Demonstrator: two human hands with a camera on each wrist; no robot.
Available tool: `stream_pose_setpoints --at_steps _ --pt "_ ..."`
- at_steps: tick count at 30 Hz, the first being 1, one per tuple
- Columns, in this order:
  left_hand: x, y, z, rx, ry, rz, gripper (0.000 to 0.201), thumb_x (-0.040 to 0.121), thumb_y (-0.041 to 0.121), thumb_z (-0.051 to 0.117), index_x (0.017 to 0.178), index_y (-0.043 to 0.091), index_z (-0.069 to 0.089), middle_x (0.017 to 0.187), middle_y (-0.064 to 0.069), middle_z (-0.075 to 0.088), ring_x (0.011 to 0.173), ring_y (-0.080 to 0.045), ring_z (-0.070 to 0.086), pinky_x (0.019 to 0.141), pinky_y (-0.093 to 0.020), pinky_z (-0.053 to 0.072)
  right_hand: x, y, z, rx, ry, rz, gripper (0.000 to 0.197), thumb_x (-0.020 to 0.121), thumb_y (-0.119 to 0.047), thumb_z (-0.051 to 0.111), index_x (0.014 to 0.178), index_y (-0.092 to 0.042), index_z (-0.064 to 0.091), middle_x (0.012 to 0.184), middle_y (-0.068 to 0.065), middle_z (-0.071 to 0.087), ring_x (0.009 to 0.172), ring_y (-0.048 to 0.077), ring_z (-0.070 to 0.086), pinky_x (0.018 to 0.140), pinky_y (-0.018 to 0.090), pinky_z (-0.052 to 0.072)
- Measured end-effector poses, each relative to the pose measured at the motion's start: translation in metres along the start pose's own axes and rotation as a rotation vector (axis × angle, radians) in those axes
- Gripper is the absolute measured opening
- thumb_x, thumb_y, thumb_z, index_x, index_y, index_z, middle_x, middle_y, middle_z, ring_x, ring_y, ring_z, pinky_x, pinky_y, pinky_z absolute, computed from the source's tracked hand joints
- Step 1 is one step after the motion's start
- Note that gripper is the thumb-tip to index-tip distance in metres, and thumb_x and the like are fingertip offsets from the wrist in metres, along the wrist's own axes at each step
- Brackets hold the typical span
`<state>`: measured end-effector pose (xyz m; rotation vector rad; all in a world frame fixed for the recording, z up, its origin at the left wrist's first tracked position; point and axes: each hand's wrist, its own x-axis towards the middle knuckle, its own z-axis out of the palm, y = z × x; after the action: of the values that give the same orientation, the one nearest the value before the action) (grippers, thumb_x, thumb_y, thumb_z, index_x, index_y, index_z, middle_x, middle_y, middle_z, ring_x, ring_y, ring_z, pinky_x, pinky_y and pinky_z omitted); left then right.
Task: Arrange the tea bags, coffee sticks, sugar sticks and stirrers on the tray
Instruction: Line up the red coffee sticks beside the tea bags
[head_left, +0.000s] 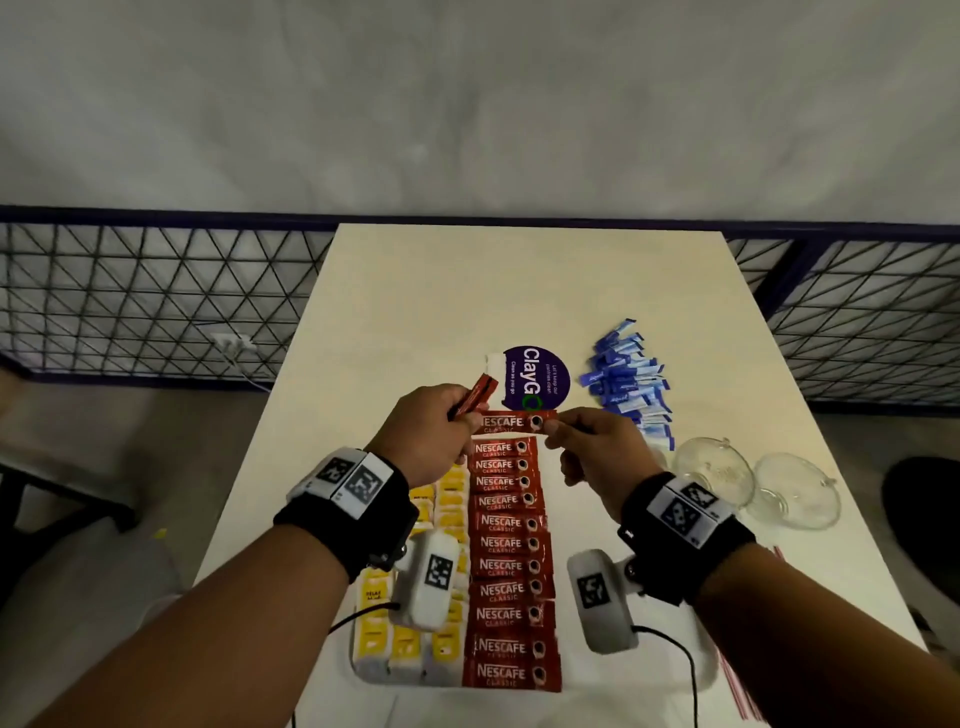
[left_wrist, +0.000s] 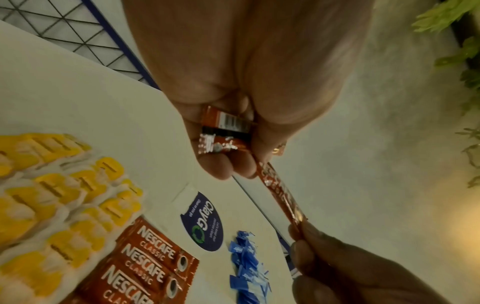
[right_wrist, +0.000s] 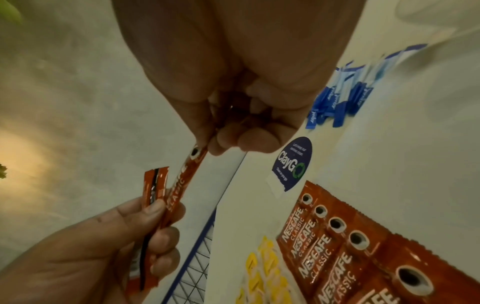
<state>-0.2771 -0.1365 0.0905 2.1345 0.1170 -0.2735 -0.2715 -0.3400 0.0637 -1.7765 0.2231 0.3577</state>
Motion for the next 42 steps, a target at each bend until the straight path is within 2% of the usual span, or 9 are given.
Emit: stream_pose_setpoints --at_steps 4,11,19,22,31,34,38,40,42 --pt "0.004 -0.025 -0.01 -0.024 0.128 -0.12 0.011 0.094 0.014 0.055 0.097 0.016 0.066 0.074 -0.003 0.066 0.056 -0.016 0.059 0.066 -0.039 0.057 0.024 0.022 -0.001 -0.04 0.026 0.115 0.016 0.091 -0.015 0.061 0.078 -0.008 0.066 0.066 0.004 0.063 0.047 0.014 0.048 0.052 0.03 0.046" --pt "-0.006 -0.066 -0.021 0.046 0.127 -0.233 0.012 0.096 0.017 0.055 0.1 0.018 0.066 0.086 -0.003 0.068 0.066 -0.017 0.063 0.07 -0.038 0.057 0.056 0.055 0.012 -0.233 -0.038 0.287 0.019 0.089 -0.028 0.065 0.075 -0.015 0.067 0.086 0.014 0.072 0.055 0.02 0.053 0.056 0.03 0.047" --pt "-0.01 -0.075 -0.023 0.052 0.113 -0.24 0.012 0.094 0.015 0.054 0.094 0.018 0.066 0.087 -0.002 0.069 0.064 -0.018 0.063 0.07 -0.037 0.058 0.067 0.059 0.024 -0.475 -0.007 0.322 0.024 0.087 -0.041 0.063 0.071 -0.023 0.063 0.071 -0.003 0.065 0.063 0.017 0.056 0.061 0.029 0.049" --pt "-0.012 -0.076 -0.024 0.053 0.101 -0.237 0.012 0.094 0.016 0.054 0.095 0.018 0.066 0.088 -0.003 0.069 0.065 -0.018 0.064 0.07 -0.038 0.058 0.067 0.059 0.026 -0.581 0.01 0.315 0.031 0.087 -0.047 0.06 0.07 -0.021 0.06 0.073 0.001 0.064 0.073 0.023 0.062 0.071 0.031 0.053" --pt "-0.013 -0.078 -0.024 0.027 0.1 -0.249 0.012 0.095 0.015 0.053 0.098 0.018 0.065 0.091 -0.005 0.07 0.065 -0.018 0.063 0.07 -0.037 0.058 0.066 0.059 0.028 -0.696 -0.032 0.3 0.042 0.087 -0.057 0.055 0.068 -0.019 0.059 0.081 0.004 0.067 0.079 0.024 0.064 0.072 0.031 0.05" --pt "-0.014 -0.076 -0.023 -0.012 0.076 -0.239 0.013 0.097 0.019 0.052 0.1 0.02 0.064 0.089 -0.003 0.069 0.059 -0.016 0.062 0.06 -0.032 0.058 0.065 0.056 0.026 -0.746 -0.05 0.301 0.049 0.086 -0.062 0.051 0.07 -0.017 0.059 0.08 0.004 0.066 0.078 0.025 0.064 0.069 0.029 0.047" --pt "-0.014 -0.074 -0.024 -0.042 -0.071 -0.202 0.016 0.099 0.02 0.05 0.108 0.026 0.062 0.084 -0.001 0.07 0.058 -0.014 0.057 0.054 -0.028 0.049 0.06 0.048 0.021 -0.638 0.009 0.262 0.061 0.085 -0.068 0.046 0.074 -0.01 0.063 0.075 0.006 0.066 0.072 0.025 0.061 0.072 0.034 0.049" --pt "-0.013 -0.07 -0.024 -0.007 -0.116 -0.162 0.016 0.099 0.02 0.05 0.108 0.026 0.062 0.086 0.0 0.071 0.062 -0.014 0.056 0.059 -0.029 0.048 0.053 0.038 0.023 -0.478 0.025 0.146 0.063 0.085 -0.065 0.048 0.073 -0.005 0.063 0.068 0.008 0.064 0.062 0.02 0.057 0.066 0.036 0.049" --pt "-0.011 -0.061 -0.019 0.099 -0.119 -0.092 0.019 0.099 0.025 0.051 0.112 0.024 0.064 0.099 0.006 0.069 0.079 -0.013 0.059 0.074 -0.027 0.048 0.042 0.024 0.03 -0.313 -0.075 0.046 0.063 0.086 -0.066 0.045 0.07 -0.007 0.062 0.056 -0.001 0.058 0.051 0.014 0.051 0.059 0.034 0.044"
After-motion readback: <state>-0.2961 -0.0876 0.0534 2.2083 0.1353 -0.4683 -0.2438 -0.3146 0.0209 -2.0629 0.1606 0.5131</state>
